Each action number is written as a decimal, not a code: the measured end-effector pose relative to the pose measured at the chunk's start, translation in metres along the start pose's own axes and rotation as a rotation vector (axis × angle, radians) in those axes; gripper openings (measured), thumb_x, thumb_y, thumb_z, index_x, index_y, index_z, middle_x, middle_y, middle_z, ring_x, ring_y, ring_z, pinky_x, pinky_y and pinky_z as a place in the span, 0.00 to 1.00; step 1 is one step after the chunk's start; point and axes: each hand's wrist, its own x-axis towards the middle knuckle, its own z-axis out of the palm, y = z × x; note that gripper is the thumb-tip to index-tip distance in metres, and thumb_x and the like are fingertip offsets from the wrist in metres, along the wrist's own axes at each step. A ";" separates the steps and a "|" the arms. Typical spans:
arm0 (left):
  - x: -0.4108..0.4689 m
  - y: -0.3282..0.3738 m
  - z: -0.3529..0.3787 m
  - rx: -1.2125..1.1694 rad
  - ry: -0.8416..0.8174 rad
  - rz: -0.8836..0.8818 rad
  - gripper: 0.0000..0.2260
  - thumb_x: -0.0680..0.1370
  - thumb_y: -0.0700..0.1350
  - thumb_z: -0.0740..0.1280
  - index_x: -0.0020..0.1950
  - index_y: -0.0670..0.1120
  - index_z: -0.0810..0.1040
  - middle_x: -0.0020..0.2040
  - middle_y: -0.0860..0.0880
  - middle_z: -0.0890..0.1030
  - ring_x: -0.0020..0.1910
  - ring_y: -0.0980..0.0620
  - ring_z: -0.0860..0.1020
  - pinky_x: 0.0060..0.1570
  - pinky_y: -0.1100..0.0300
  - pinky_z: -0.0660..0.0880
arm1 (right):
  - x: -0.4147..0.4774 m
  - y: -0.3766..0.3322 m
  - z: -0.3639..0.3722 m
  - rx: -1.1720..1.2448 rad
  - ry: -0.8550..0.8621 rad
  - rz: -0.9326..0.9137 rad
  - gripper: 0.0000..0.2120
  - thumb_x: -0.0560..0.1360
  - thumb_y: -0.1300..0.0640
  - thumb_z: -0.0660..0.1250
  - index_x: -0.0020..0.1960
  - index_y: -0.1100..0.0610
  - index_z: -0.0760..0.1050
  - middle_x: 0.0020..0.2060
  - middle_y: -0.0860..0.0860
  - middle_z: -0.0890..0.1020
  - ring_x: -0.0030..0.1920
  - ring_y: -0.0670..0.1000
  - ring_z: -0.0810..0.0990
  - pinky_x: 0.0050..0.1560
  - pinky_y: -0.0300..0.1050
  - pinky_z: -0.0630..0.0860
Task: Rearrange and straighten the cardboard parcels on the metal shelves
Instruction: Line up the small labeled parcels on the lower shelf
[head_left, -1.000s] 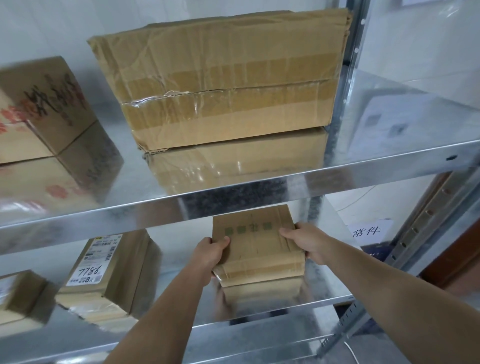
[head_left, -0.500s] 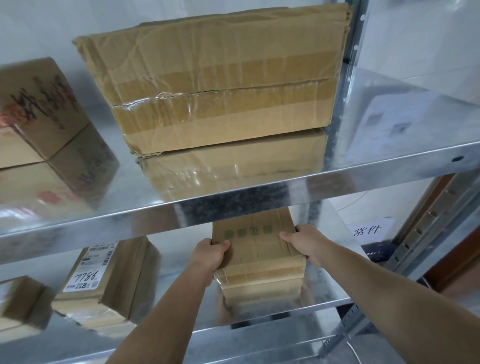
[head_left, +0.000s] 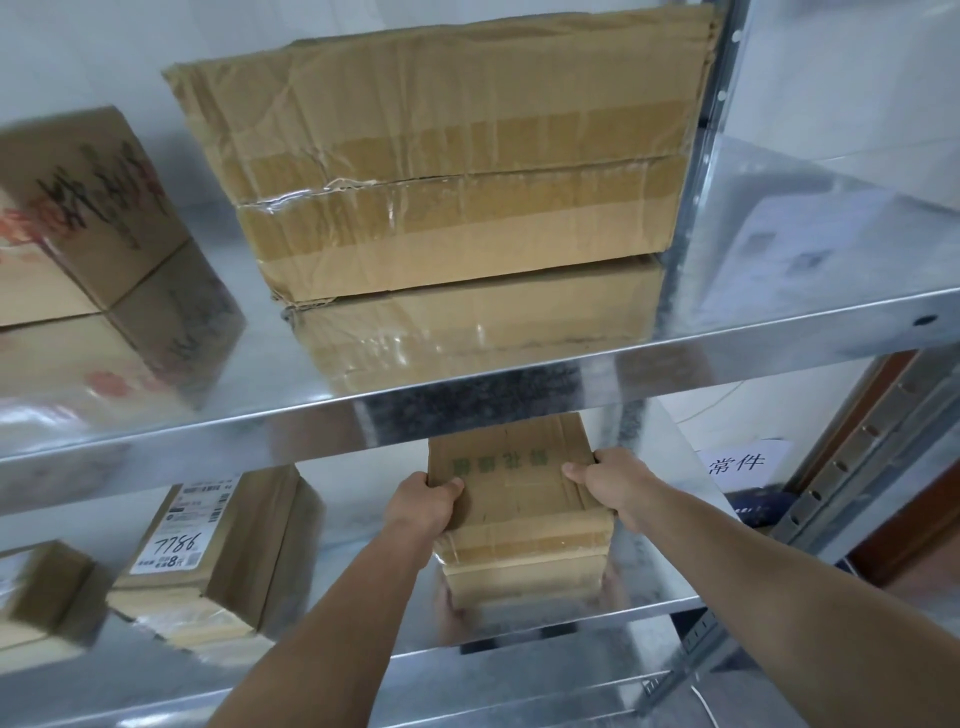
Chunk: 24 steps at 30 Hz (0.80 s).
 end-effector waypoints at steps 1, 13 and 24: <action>-0.001 0.000 -0.001 -0.026 -0.014 -0.001 0.09 0.80 0.52 0.68 0.53 0.46 0.76 0.52 0.45 0.82 0.52 0.43 0.80 0.58 0.44 0.79 | 0.018 0.014 -0.002 0.026 -0.021 -0.013 0.46 0.61 0.31 0.74 0.71 0.57 0.74 0.65 0.55 0.81 0.62 0.59 0.81 0.64 0.60 0.79; -0.026 0.001 -0.009 -0.105 -0.018 0.064 0.12 0.79 0.54 0.70 0.53 0.47 0.76 0.52 0.47 0.82 0.50 0.46 0.80 0.45 0.52 0.79 | -0.032 -0.003 -0.008 0.168 -0.022 -0.014 0.23 0.75 0.45 0.72 0.64 0.57 0.79 0.55 0.53 0.85 0.56 0.58 0.84 0.62 0.59 0.80; -0.032 0.007 -0.037 -0.549 0.049 -0.008 0.10 0.84 0.47 0.62 0.62 0.45 0.77 0.61 0.45 0.77 0.56 0.46 0.76 0.44 0.52 0.75 | -0.059 -0.006 -0.014 0.493 -0.192 0.056 0.15 0.86 0.56 0.61 0.68 0.62 0.74 0.58 0.57 0.84 0.58 0.57 0.83 0.56 0.55 0.81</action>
